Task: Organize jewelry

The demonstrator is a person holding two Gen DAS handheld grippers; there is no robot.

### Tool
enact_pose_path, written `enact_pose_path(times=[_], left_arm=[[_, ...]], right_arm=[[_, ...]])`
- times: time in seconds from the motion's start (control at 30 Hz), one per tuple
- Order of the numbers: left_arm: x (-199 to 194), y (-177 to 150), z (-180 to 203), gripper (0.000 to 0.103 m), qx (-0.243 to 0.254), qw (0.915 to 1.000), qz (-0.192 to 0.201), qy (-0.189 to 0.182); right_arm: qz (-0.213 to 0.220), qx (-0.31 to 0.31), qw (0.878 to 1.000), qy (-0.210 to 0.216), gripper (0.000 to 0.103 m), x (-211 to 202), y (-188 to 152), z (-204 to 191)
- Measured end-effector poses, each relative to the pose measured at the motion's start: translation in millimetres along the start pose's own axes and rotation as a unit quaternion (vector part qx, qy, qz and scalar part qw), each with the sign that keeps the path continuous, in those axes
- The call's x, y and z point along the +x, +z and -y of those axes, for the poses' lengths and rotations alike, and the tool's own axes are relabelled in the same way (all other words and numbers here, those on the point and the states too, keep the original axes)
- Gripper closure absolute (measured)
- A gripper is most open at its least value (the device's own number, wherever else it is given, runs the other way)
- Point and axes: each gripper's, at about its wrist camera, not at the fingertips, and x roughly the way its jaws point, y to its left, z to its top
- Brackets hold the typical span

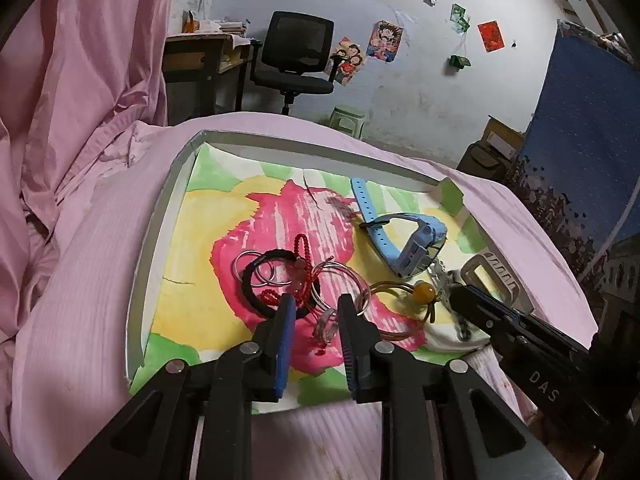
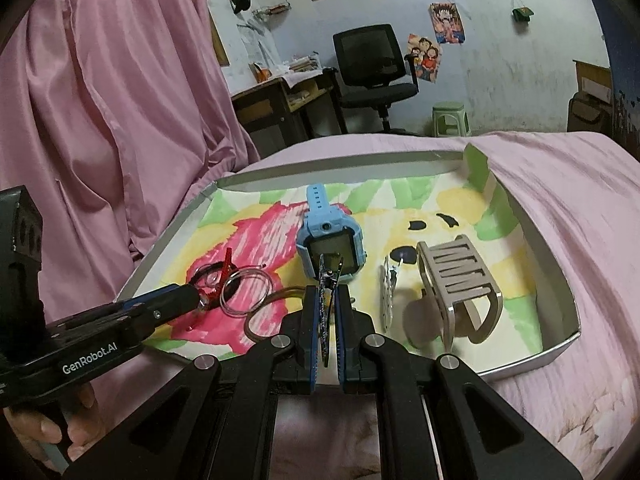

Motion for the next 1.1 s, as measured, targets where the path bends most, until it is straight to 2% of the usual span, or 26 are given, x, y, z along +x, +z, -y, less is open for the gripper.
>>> enact_pose_path(times=[0.07, 0.13, 0.2, 0.33, 0.43, 0.57, 0.63, 0.8, 0.83, 1.1], left_arm=[[-2.9, -1.0, 0.9, 0.075, 0.002, 1.0, 0.004, -0.003], [-7.1, -2.2, 1.6, 0.066, 0.002, 0.9999, 0.011, -0.004], [-12.3, -3.6, 1.7, 0.053, 0.001, 0.9998, 0.02, -0.004], [-26.2, -9.0, -0.1, 0.045, -0.006, 0.9992, 0.04, -0.004], [-37.6, -14.2, -4.1, 0.04, -0.016, 0.9984, 0.054, -0.006], [-56.9, -23.0, -7.6, 0.027, -0.024, 0.9961, 0.084, -0.004], [-64.4, -27.4, -7.9, 0.023, -0.023, 0.9951, 0.096, -0.001], [-87.3, -43.4, -4.1, 0.009, -0.011, 0.9919, 0.127, 0.005], [-93.1, -47.9, -3.2, 0.008, -0.009, 0.9906, 0.136, 0.007], [-128.9, -79.8, 5.3, 0.001, 0.02, 0.9838, 0.178, 0.012]], right_arm=[[-0.004, 0.001, 1.0, 0.0, 0.095, 0.2, 0.1, 0.8], [-0.004, 0.001, 1.0, 0.001, 0.089, -0.7, -0.3, 1.7], [-0.003, 0.003, 1.0, 0.0, 0.083, -2.2, -0.7, 2.2], [0.005, 0.003, 1.0, 0.0, 0.079, -10.6, -2.1, 3.2], [0.017, 0.002, 1.0, 0.0, 0.065, -23.0, -5.1, 2.8], [0.039, 0.002, 0.999, -0.005, 0.06, -43.5, -10.1, 2.7], [0.053, 0.002, 0.999, -0.008, 0.05, -54.2, -12.7, 2.2], [0.09, -0.006, 0.996, -0.017, 0.036, -84.4, -22.0, -0.6], [0.096, -0.007, 0.995, -0.018, 0.032, -89.4, -22.5, -0.4], [0.127, -0.018, 0.991, -0.027, 0.017, -128.4, -40.5, -4.1]])
